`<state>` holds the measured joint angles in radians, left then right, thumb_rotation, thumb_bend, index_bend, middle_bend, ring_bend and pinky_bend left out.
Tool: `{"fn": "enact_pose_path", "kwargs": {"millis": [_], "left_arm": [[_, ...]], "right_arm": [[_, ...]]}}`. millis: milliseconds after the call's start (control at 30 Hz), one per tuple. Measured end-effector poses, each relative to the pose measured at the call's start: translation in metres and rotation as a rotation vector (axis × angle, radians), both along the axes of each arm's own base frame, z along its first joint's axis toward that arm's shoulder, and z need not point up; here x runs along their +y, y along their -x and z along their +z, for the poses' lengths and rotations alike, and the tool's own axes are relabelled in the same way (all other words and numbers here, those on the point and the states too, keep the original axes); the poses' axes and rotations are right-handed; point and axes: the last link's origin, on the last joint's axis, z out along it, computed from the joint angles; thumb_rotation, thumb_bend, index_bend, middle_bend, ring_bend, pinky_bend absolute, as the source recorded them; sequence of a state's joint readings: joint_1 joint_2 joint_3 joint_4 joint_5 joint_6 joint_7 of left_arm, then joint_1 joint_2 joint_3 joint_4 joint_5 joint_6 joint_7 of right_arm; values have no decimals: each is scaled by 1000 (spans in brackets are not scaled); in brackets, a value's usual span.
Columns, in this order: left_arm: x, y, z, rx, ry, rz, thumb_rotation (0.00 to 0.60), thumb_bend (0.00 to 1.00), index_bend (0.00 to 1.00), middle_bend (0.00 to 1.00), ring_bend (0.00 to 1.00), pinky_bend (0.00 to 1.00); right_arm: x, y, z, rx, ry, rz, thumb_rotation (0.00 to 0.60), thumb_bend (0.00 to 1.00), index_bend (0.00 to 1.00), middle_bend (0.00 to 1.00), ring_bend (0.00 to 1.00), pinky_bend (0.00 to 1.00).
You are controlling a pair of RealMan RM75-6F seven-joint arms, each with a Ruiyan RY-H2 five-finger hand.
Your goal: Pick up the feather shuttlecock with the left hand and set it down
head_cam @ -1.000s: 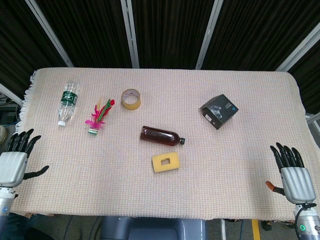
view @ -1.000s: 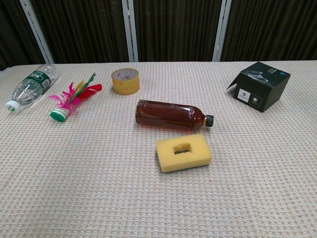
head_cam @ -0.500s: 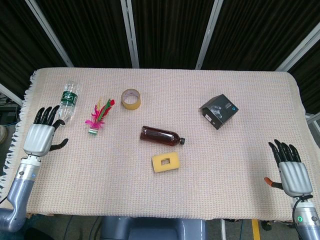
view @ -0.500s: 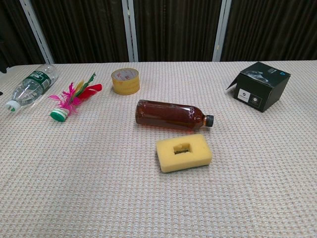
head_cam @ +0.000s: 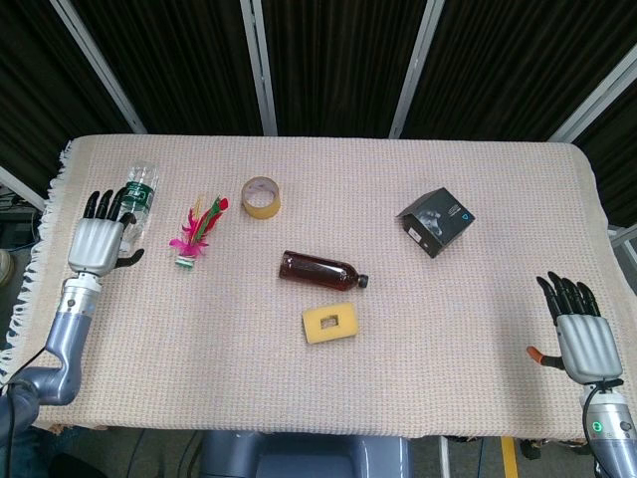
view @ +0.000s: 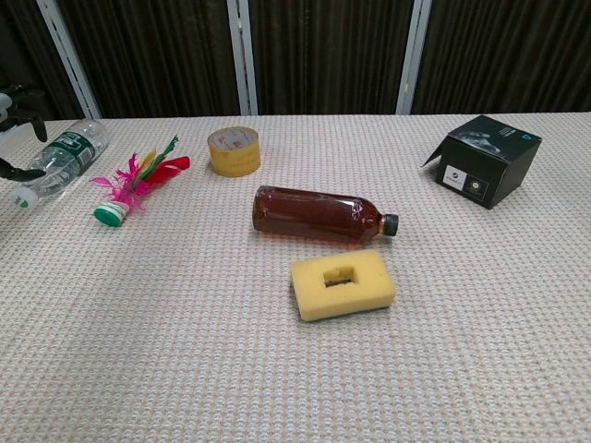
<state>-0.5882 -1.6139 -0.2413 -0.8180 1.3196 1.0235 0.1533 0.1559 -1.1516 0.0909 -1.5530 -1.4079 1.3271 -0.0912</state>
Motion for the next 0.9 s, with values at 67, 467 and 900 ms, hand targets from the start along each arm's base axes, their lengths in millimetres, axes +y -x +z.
{"fn": "enact_pose_path", "kwargs": {"millis": [67, 467, 900], "left_arm": [[10, 0, -6, 0, 0, 6, 506, 213, 360, 0, 0, 0], [59, -31, -43, -57, 44, 17, 501, 190, 325, 0, 0, 0], [82, -47, -58, 27, 135, 57, 506, 168, 318, 0, 0, 0]], "right_arm": [[-4, 2, -2, -1, -7, -12, 600, 60, 0, 0, 0, 0], [-20, 7, -6, -4, -24, -41, 600, 61, 0, 0, 0, 0], [-33, 20, 0, -2, 26, -94, 600, 61, 0, 0, 0, 0]]}}
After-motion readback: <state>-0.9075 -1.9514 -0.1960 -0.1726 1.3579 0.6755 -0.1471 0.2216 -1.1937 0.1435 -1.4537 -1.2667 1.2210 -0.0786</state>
